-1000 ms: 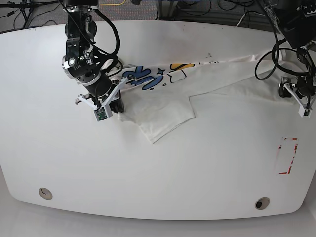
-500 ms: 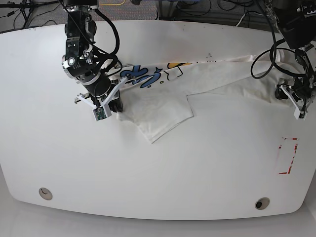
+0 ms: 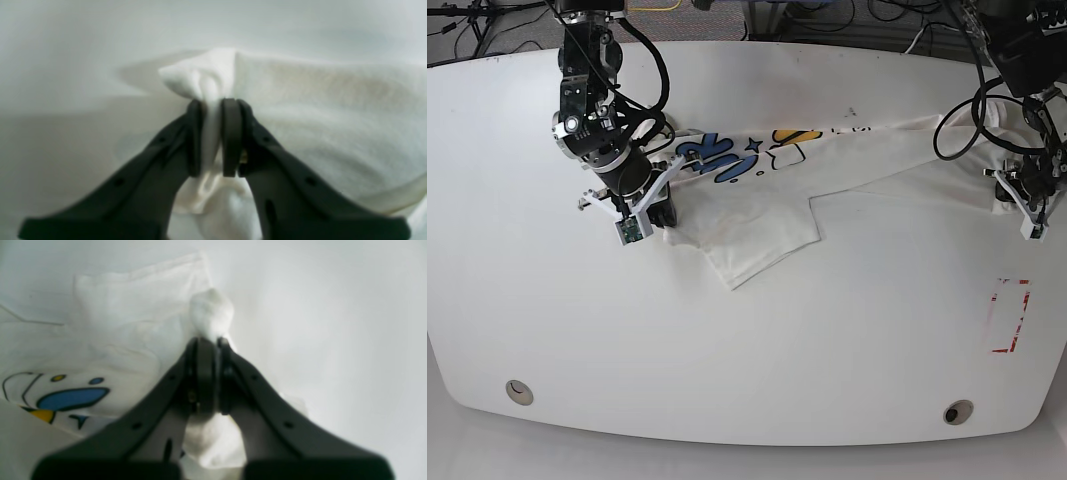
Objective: Fold the T-shirt properly
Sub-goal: 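Close the left gripper on the shirt's side edge, then lift the shirt with both grippers and pull it toward the robot, then swing the lifted shirt with both grippers, stretching it between them, then lay the stretched shirt flat on the table with both grippers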
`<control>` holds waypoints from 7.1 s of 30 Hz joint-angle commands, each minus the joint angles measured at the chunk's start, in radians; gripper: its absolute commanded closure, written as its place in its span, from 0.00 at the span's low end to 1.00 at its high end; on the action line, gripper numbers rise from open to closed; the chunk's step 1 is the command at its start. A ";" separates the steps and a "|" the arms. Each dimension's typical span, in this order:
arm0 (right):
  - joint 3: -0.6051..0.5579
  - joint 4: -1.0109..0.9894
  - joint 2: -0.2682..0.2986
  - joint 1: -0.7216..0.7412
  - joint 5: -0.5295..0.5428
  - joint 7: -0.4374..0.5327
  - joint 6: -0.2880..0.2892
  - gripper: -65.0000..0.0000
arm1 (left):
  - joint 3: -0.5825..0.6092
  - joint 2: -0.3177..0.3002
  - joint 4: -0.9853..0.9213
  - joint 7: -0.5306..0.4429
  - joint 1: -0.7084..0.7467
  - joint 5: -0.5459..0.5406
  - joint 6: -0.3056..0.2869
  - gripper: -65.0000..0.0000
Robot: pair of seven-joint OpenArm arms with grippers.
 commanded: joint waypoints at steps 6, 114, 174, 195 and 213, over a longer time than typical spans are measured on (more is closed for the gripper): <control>0.006 0.041 0.007 0.012 0.009 0.021 0.002 1.00 | -0.001 -0.019 0.208 0.033 0.025 -0.023 -0.001 0.97; 0.021 -0.125 0.244 0.843 -0.003 -0.068 -0.001 1.00 | 0.038 0.029 0.609 0.346 -0.913 -0.044 -0.001 0.98; 0.160 0.015 0.221 0.465 -0.019 -0.189 0.018 1.00 | -0.013 0.096 0.841 0.469 -0.386 -0.099 -0.001 0.98; 0.211 0.005 0.205 0.304 -0.019 -0.175 0.008 1.00 | -0.122 0.126 0.793 0.428 -0.069 -0.099 -0.001 0.97; 0.236 -0.032 0.151 0.164 -0.020 -0.069 0.017 1.00 | -0.170 0.170 0.785 0.389 0.136 -0.112 -0.001 0.97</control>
